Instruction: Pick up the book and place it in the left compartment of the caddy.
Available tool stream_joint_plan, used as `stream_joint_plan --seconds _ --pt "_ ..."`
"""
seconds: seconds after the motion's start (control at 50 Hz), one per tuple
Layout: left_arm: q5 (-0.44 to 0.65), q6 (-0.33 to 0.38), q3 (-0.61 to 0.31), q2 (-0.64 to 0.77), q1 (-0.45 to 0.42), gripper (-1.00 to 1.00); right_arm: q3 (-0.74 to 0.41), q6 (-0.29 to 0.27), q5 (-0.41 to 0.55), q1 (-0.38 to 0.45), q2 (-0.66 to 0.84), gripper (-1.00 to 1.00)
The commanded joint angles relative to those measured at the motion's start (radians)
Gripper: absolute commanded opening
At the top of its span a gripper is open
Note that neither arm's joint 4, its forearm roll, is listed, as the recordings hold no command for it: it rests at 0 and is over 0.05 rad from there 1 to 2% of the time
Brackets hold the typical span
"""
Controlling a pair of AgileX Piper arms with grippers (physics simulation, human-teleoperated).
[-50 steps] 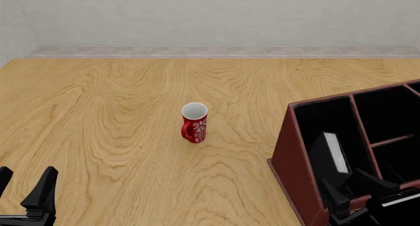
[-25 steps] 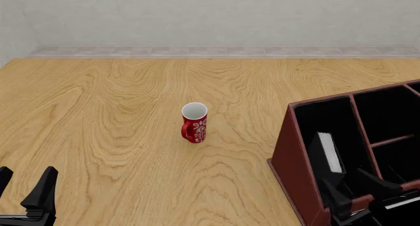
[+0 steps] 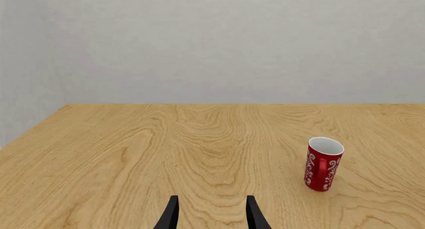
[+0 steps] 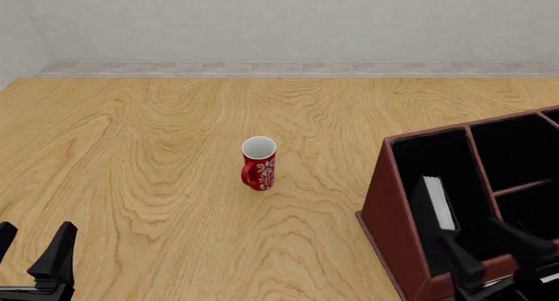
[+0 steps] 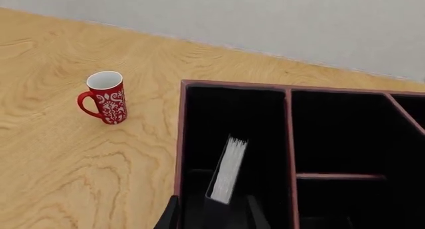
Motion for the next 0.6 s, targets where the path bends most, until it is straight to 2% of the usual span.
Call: stream_joint_plan --seconds 0.02,0.6 --pt "0.000 0.000 0.000 0.000 0.000 1.00 -0.059 -0.008 0.101 0.006 -0.072 1.00" --pt "0.000 0.000 0.000 0.000 0.000 1.00 -0.156 -0.035 0.192 0.014 -0.116 1.00"
